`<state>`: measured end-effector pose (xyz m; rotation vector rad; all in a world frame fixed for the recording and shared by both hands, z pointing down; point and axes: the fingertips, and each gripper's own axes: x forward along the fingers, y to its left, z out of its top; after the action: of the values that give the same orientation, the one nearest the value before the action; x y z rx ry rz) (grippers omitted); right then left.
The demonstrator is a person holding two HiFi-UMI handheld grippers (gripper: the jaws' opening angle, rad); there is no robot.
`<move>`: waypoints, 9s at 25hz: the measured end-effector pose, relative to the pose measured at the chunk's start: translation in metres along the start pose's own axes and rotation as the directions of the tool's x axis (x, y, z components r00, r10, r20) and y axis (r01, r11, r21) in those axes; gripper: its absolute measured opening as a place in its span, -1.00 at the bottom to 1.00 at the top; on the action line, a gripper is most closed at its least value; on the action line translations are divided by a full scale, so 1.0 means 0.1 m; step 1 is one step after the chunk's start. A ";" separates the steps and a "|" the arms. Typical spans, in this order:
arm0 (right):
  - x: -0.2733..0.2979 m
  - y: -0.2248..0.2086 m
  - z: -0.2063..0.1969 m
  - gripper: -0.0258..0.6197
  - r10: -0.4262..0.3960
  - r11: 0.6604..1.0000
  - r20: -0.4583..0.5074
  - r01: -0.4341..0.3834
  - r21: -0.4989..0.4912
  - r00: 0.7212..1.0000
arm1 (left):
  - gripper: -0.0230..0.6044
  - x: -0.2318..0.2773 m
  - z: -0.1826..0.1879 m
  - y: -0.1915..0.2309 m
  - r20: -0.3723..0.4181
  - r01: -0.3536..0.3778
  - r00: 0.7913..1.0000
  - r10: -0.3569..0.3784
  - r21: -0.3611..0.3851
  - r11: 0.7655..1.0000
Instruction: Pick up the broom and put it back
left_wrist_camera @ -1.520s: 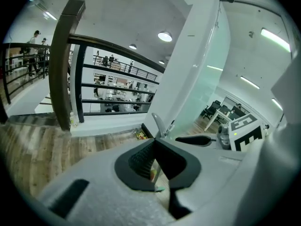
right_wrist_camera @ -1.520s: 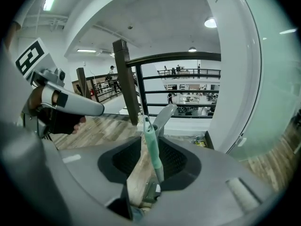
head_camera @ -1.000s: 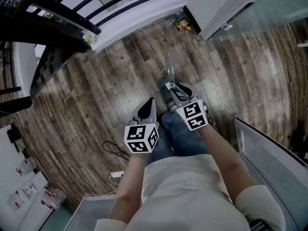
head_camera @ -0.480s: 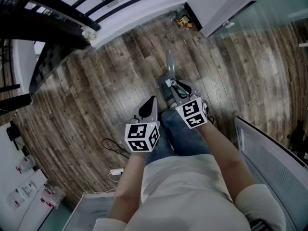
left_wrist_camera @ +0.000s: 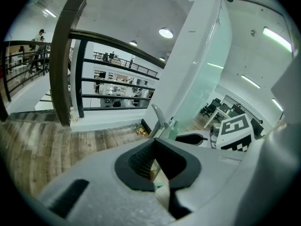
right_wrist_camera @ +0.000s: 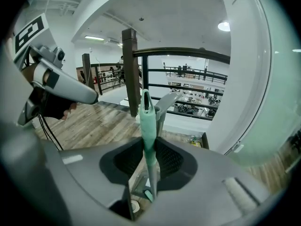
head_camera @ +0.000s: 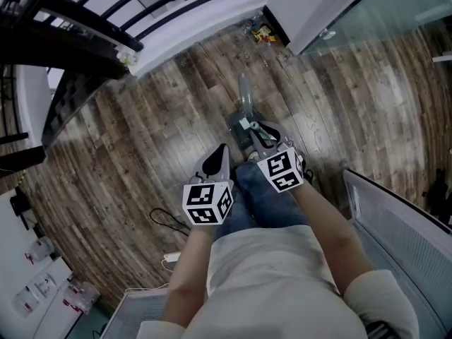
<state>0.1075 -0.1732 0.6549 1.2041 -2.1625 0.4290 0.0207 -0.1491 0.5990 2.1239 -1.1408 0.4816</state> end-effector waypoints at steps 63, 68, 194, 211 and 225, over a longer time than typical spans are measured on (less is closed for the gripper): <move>-2.08 1.07 0.51 -0.63 -0.455 0.864 0.129 0.401 0.305 0.881 | -0.91 -1.46 0.09 -0.67 -0.105 0.413 0.911 -0.400 0.258 0.873; -2.22 1.16 0.58 -0.63 -0.461 0.862 0.143 0.403 0.309 0.876 | -0.91 -1.57 0.16 -0.76 -0.086 0.425 0.904 -0.418 0.267 0.865; -0.74 0.23 -0.19 -0.63 0.032 0.992 -0.045 -0.037 -0.121 0.998 | -0.91 -1.13 0.00 -0.41 0.132 -0.151 0.977 0.168 -0.130 0.980; -0.33 0.21 -0.04 -0.63 0.039 0.991 -0.066 -0.047 -0.126 0.997 | -0.91 -1.15 -0.07 -0.26 0.115 -0.183 0.972 0.203 -0.161 0.970; -0.01 0.01 0.03 -0.63 0.012 0.996 -0.089 -0.019 -0.086 0.996 | -0.91 -1.09 -0.05 -0.11 0.098 -0.192 0.973 0.211 -0.176 0.966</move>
<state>0.1065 -0.1737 0.6521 1.1015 -2.0944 0.3840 -0.0299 -0.0771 0.5336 1.9231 -1.4219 0.3448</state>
